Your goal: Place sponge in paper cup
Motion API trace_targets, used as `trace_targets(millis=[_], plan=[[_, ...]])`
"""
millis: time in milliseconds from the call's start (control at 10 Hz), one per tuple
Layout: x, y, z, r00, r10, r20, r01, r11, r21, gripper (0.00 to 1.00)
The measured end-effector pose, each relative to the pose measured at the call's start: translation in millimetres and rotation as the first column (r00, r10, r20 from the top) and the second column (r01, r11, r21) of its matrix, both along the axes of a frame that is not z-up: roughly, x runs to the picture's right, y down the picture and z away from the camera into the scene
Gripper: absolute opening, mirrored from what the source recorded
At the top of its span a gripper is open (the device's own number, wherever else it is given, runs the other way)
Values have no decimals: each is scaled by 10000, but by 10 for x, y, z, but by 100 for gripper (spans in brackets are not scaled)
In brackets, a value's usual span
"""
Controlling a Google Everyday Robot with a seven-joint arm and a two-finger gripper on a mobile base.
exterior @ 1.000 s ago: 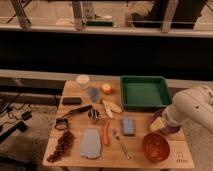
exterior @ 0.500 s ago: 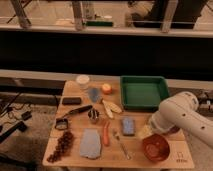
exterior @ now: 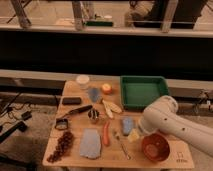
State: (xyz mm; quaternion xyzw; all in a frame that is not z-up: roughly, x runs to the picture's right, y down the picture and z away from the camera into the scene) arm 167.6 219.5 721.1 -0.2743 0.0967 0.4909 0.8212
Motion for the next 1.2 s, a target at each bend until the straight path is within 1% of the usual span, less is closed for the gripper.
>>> trace_targets(millis=[100,500,700,800,1000,1200], plan=[[-95,-9,69,10000,-89,34,89,9999,76,80],[-305,-86,224,9996,-274,45,271,9986,456,80],[-328,-91,331,9993,-373,-95,378,9972,638,80],[-355,-99,362,9991,-419,-98,425,9970,648,80],[-318,-86,356,9990,-405,-165,414,9973,611,80],[-338,-90,357,9991,-413,-136,420,9973,604,80]])
